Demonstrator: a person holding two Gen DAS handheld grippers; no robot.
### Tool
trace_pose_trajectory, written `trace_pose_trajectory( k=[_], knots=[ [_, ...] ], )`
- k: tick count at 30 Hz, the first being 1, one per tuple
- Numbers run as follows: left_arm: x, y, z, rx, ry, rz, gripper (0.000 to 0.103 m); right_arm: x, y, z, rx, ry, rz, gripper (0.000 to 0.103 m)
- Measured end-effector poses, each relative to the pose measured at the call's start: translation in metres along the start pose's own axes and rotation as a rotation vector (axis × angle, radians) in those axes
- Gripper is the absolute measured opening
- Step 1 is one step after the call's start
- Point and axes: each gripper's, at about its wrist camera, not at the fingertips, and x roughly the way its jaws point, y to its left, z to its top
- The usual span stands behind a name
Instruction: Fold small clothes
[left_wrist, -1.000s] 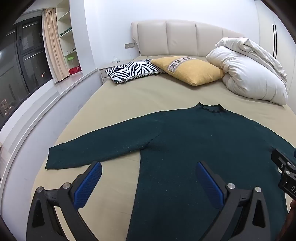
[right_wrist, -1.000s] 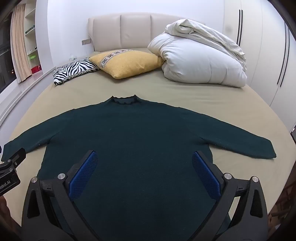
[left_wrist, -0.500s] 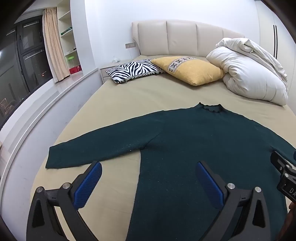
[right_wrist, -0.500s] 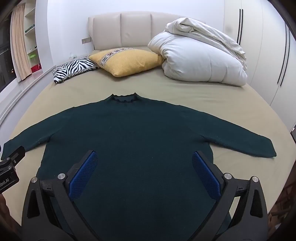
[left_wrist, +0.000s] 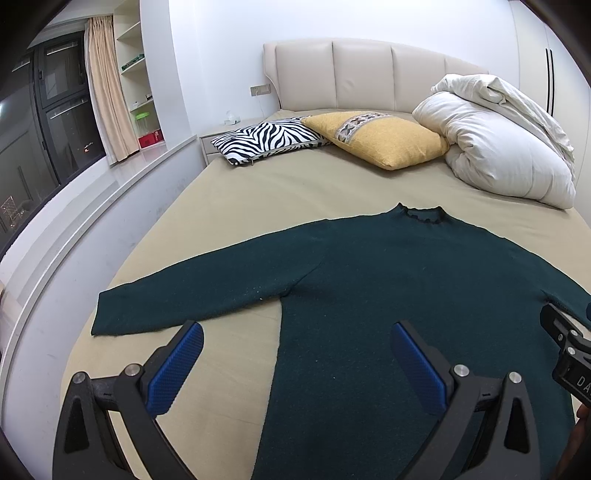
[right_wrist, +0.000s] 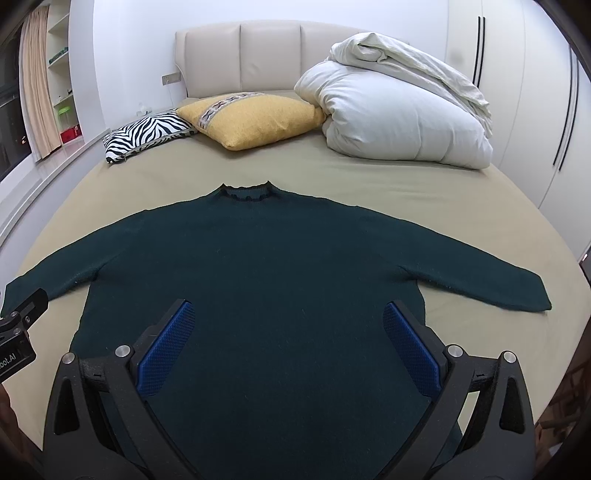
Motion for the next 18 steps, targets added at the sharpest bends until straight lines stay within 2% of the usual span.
trace_pose_trajectory(
  k=[18],
  knots=[
    [0.0024,0.0041,-0.0019,0.003,0.001,-0.001,0.103,0.0020,0.0011,-0.0007,-0.004,0.005,-0.003,0.103]
  ],
)
